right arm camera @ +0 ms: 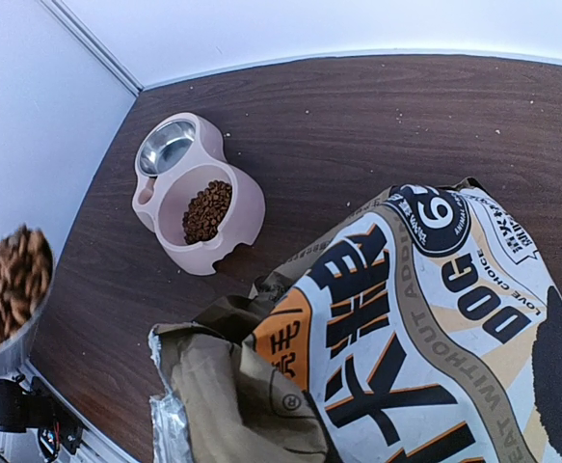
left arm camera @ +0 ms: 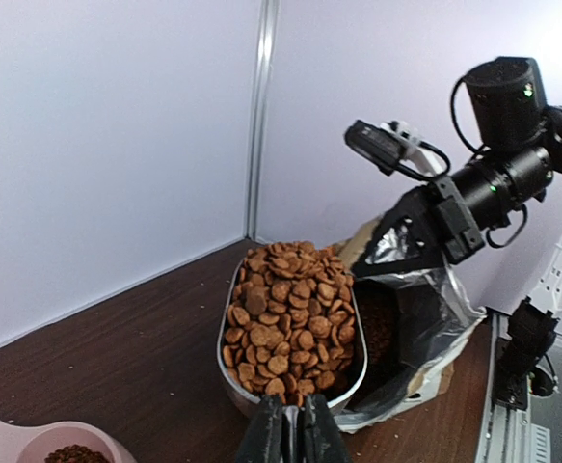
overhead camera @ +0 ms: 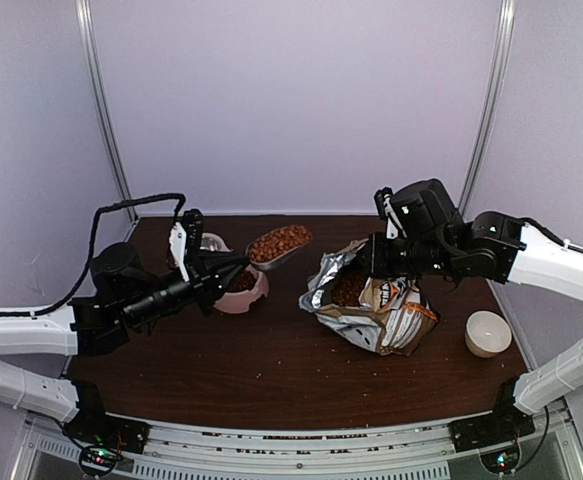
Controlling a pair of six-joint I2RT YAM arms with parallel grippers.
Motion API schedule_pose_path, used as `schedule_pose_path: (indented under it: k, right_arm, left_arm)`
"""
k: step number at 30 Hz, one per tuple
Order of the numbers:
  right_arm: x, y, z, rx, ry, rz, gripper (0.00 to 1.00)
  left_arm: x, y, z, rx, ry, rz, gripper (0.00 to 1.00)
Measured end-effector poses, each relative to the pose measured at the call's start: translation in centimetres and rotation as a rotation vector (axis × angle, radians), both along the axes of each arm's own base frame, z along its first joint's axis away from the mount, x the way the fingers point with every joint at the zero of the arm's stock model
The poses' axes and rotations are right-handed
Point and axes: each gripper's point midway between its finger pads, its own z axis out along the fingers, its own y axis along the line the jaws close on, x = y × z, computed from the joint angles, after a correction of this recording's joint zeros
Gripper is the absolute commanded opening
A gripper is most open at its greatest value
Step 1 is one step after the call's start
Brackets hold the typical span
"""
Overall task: Serve the pet food
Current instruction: Place the pet food in the pet food bowl.
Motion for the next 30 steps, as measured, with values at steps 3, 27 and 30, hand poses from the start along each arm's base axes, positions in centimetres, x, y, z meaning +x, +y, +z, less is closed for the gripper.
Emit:
schedule_pose_path:
  k: [3,27,30]
  right_arm:
    - [0.0,0.0,0.0,0.001,0.001,0.001,0.0]
    - [0.4,-0.1,0.1,0.021,0.003,0.0,0.0]
    - [0.5,-0.1,0.1,0.022,0.004,0.0,0.0]
  left_arm:
    - [1.8,2.1,-0.1,-0.006,-0.001,0.077,0.0]
    - [10.5,14.0,-11.5,0.208,0.178,0.462,0.0]
    - [10.8,13.9,-13.2,0.245,0.212,0.453,0.0]
